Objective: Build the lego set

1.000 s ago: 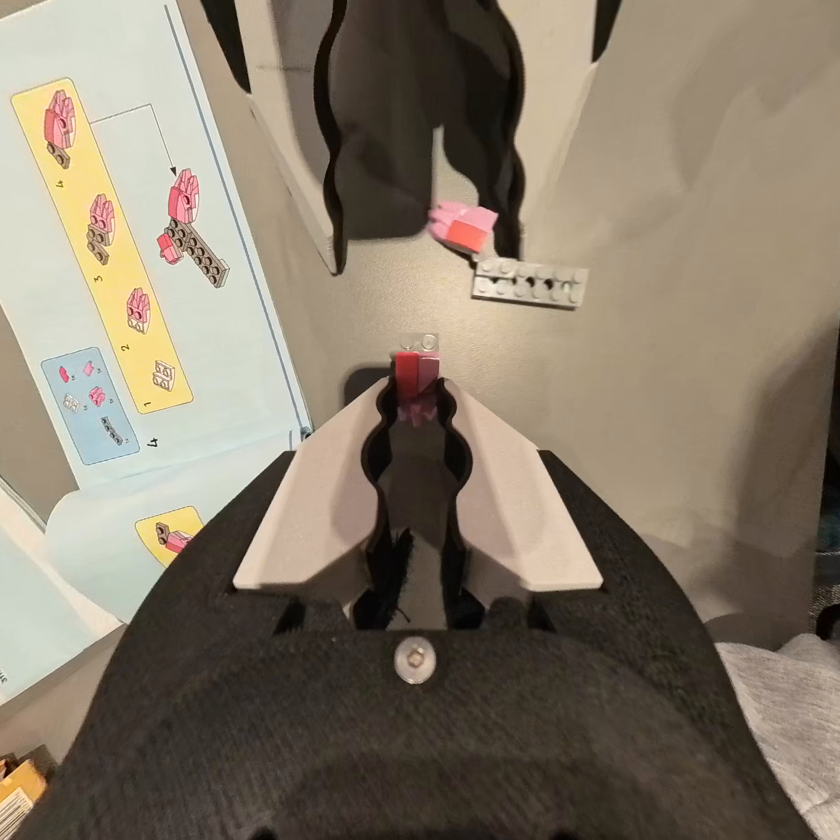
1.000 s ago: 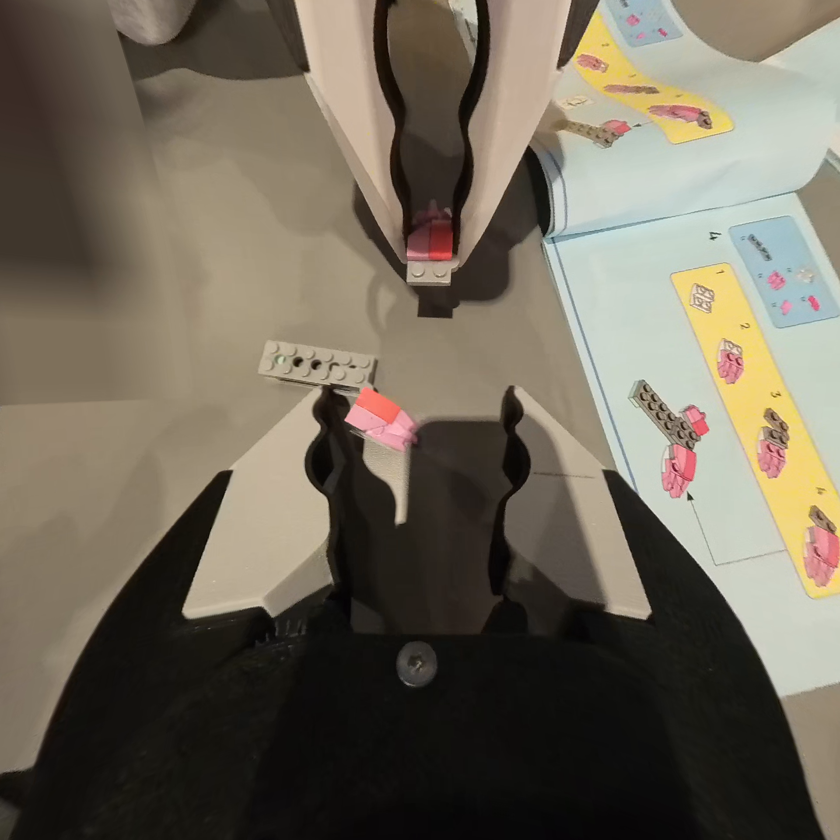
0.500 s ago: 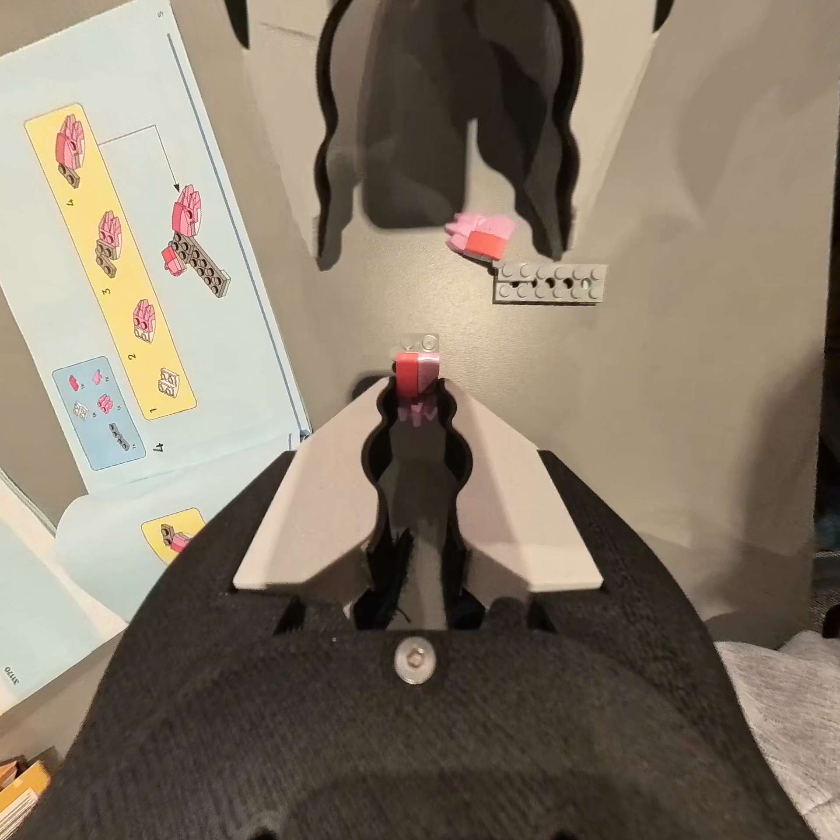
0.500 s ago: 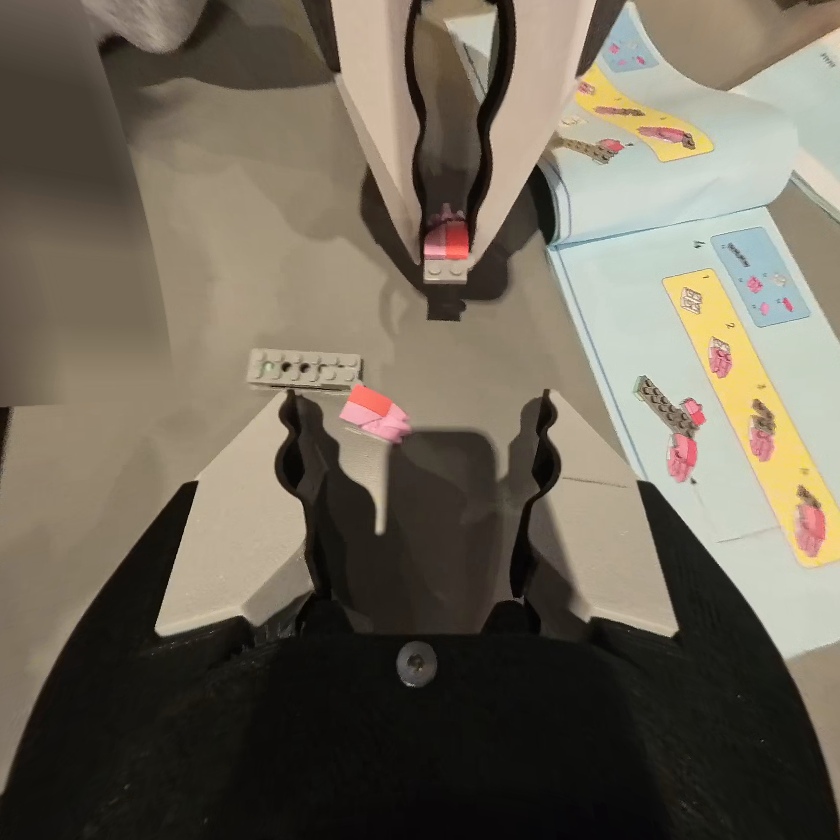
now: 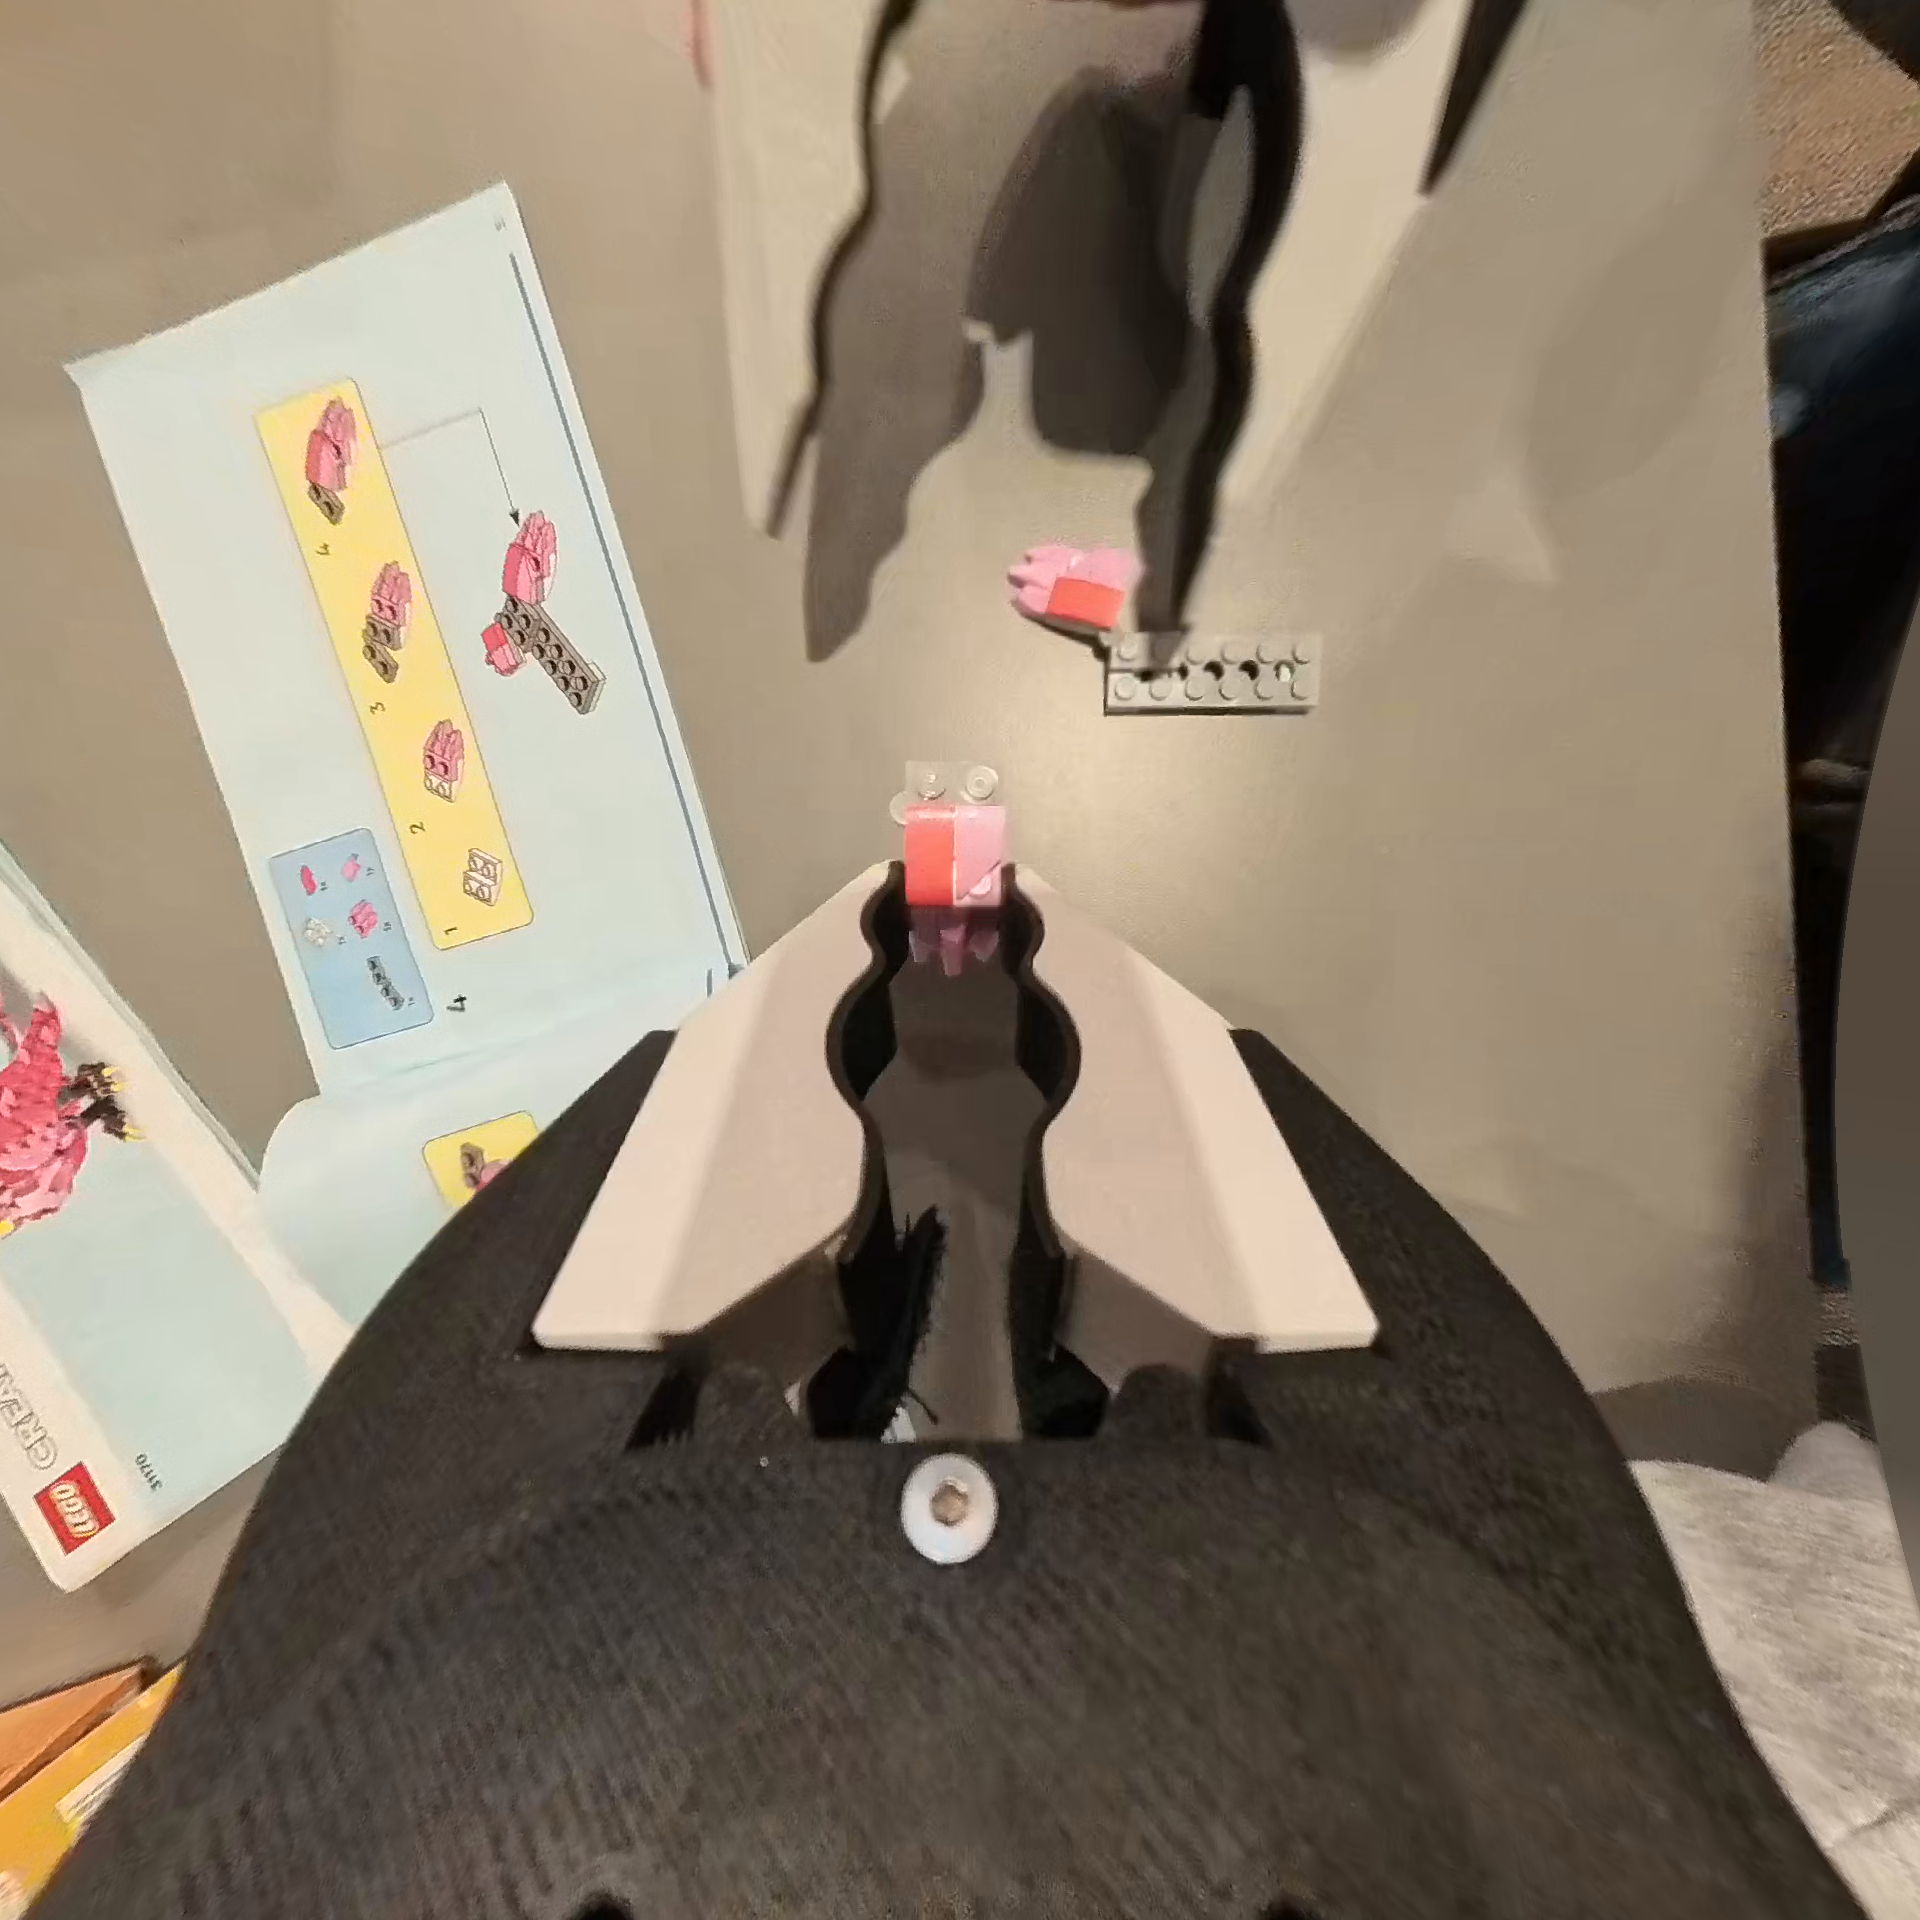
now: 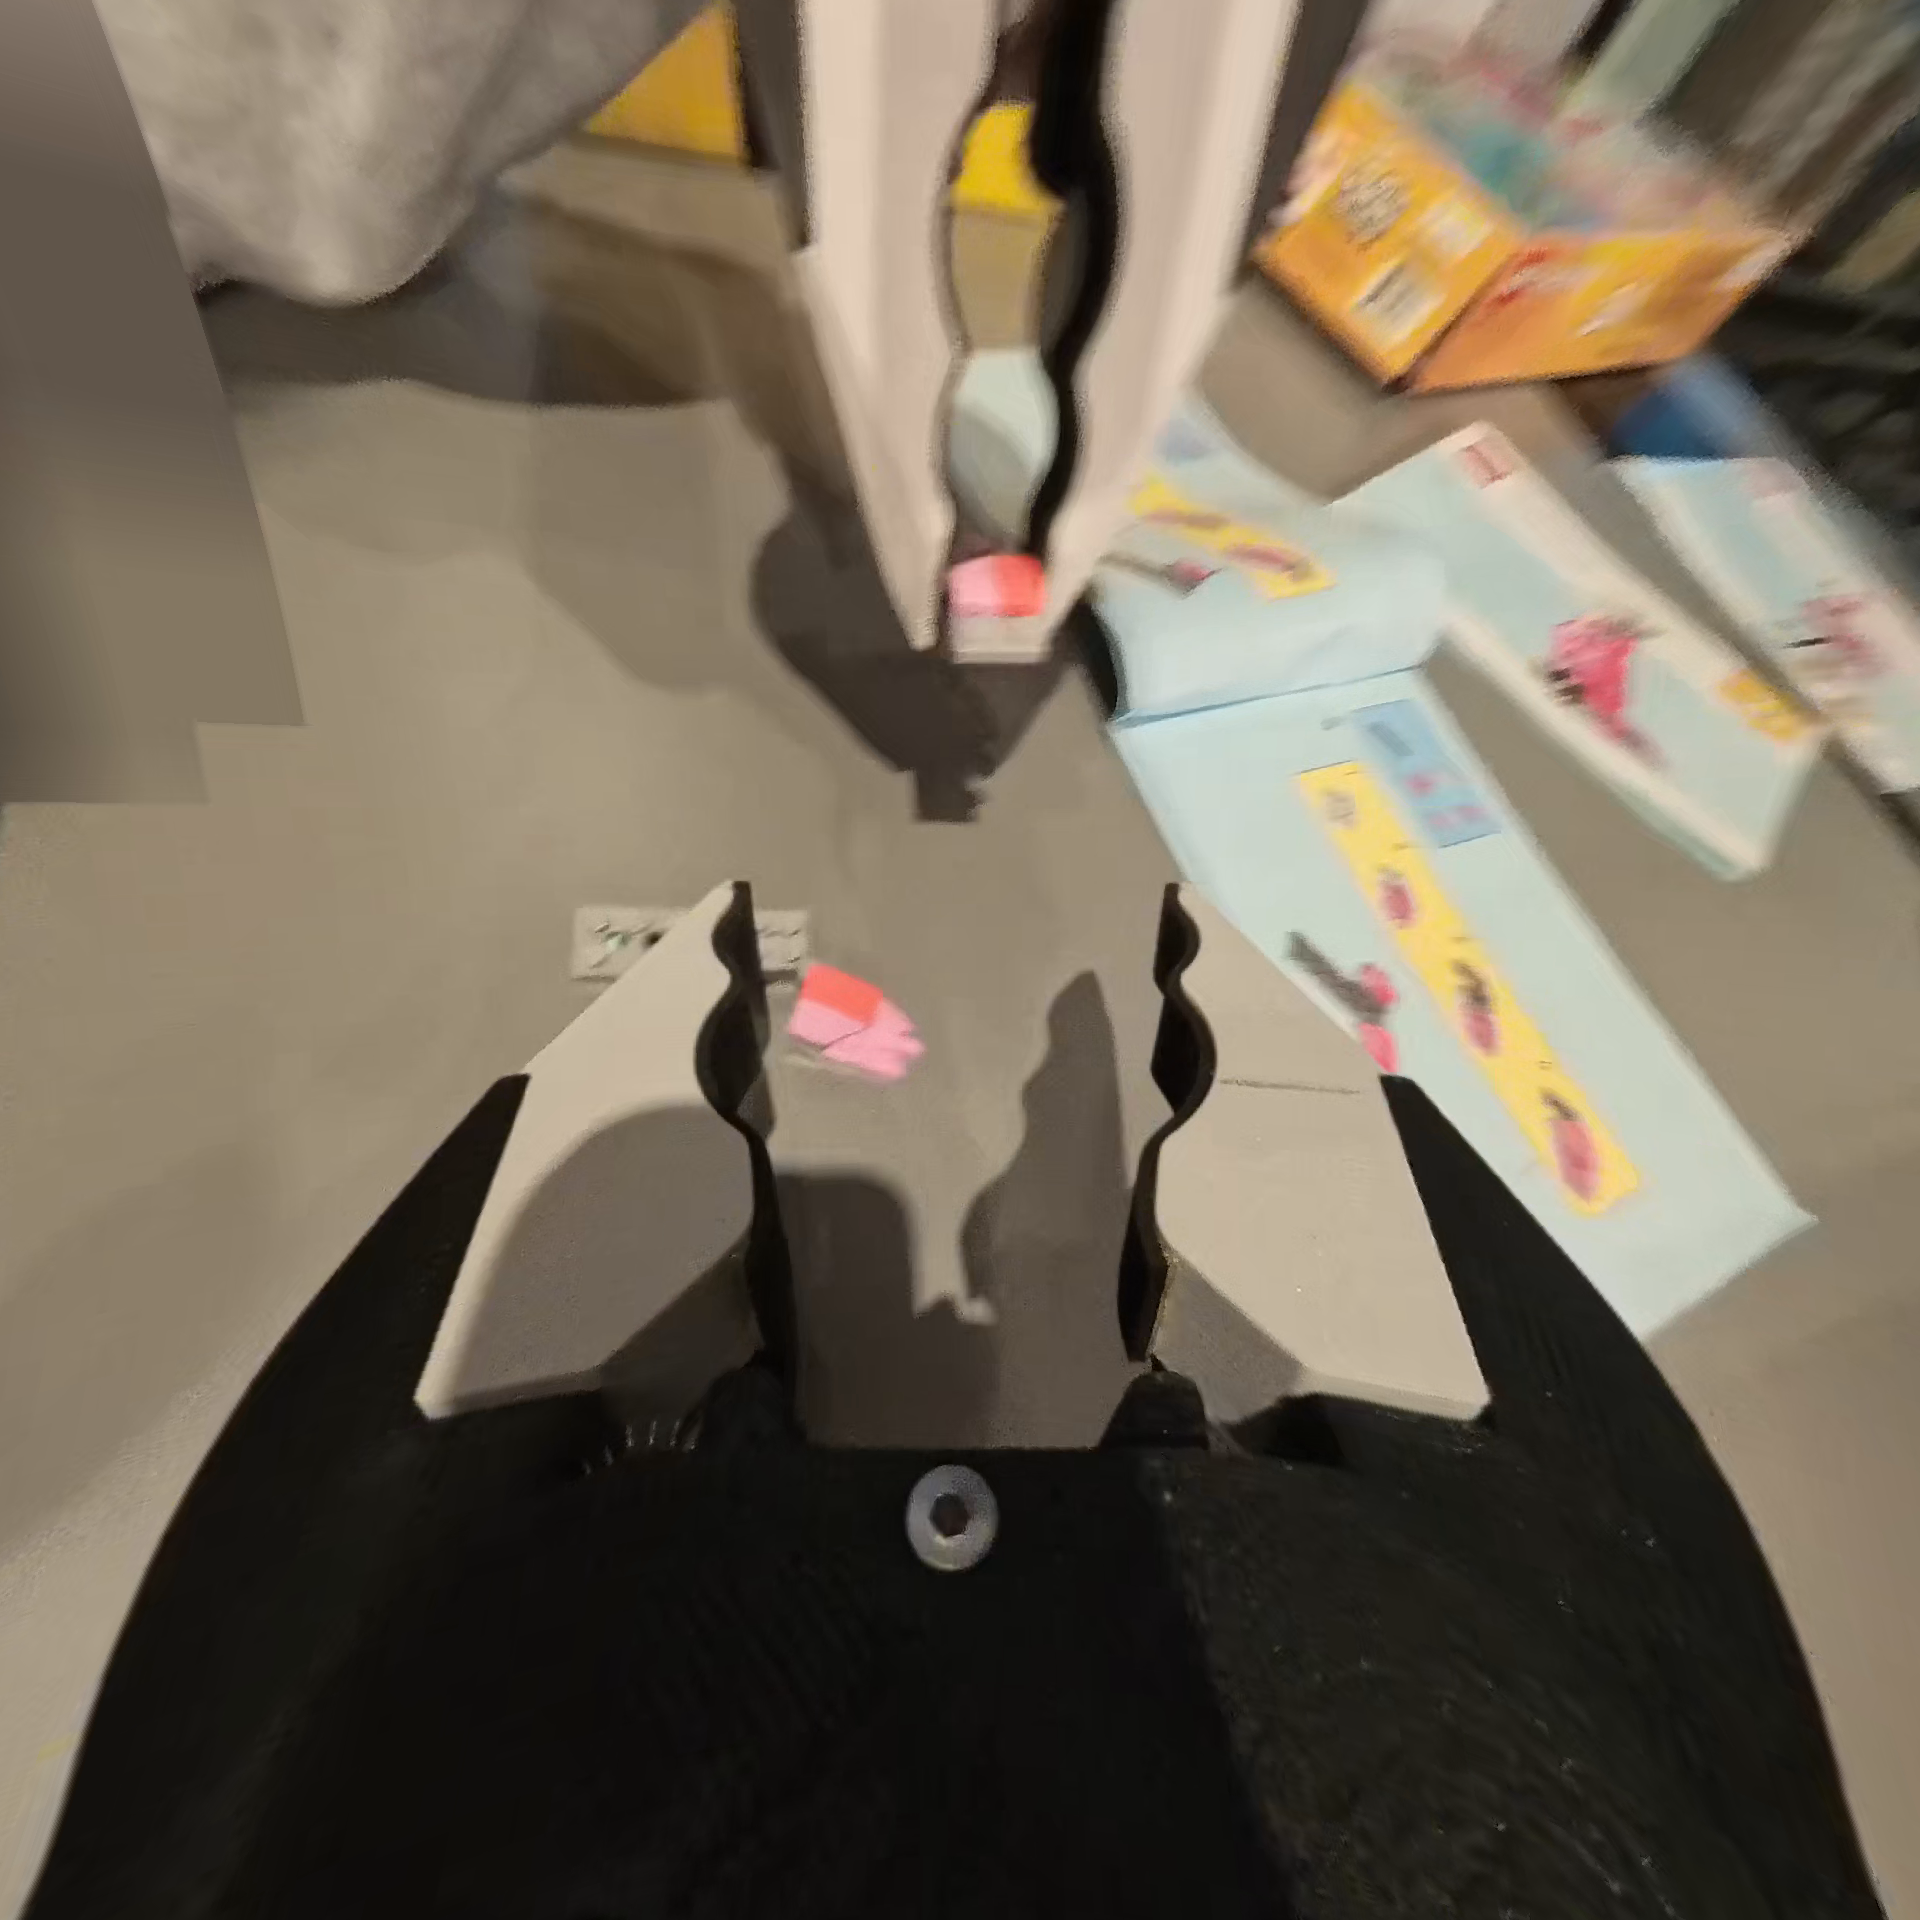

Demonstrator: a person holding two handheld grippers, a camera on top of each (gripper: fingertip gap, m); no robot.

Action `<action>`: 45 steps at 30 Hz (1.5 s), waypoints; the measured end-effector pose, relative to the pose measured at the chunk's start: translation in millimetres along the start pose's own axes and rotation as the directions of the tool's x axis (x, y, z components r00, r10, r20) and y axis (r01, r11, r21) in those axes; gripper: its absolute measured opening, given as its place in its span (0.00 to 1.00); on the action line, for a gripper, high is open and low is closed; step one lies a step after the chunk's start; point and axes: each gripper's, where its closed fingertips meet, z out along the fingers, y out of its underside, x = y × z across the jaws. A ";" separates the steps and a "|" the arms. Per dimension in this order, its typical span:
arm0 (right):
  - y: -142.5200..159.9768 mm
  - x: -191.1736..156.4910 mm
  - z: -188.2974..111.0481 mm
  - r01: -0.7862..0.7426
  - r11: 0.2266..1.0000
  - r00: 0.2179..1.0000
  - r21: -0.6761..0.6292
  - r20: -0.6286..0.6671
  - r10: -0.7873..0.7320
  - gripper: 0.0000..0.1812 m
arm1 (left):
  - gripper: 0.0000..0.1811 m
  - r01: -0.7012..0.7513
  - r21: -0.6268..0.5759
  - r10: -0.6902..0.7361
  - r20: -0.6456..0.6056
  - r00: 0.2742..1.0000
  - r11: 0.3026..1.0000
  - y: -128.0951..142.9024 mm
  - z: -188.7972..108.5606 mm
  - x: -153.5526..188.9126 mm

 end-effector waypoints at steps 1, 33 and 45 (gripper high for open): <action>-4.9 12.5 -3.4 0.014 0.999 0.997 0.038 -0.073 -0.011 0.41 | 0.09 -0.008 0.002 0.008 0.013 1.000 1.000 -0.5 -2.8 -0.2; -10.9 -26.5 -16.6 -0.063 0.984 0.996 0.167 0.078 0.051 0.30 | 0.09 -0.048 -0.069 0.049 0.016 0.999 0.996 4.7 37.4 41.9; 20.3 -63.1 16.9 -0.024 0.988 0.975 -0.150 0.213 0.056 0.29 | 0.09 -0.042 -0.076 0.047 0.061 0.997 0.996 14.5 40.8 39.1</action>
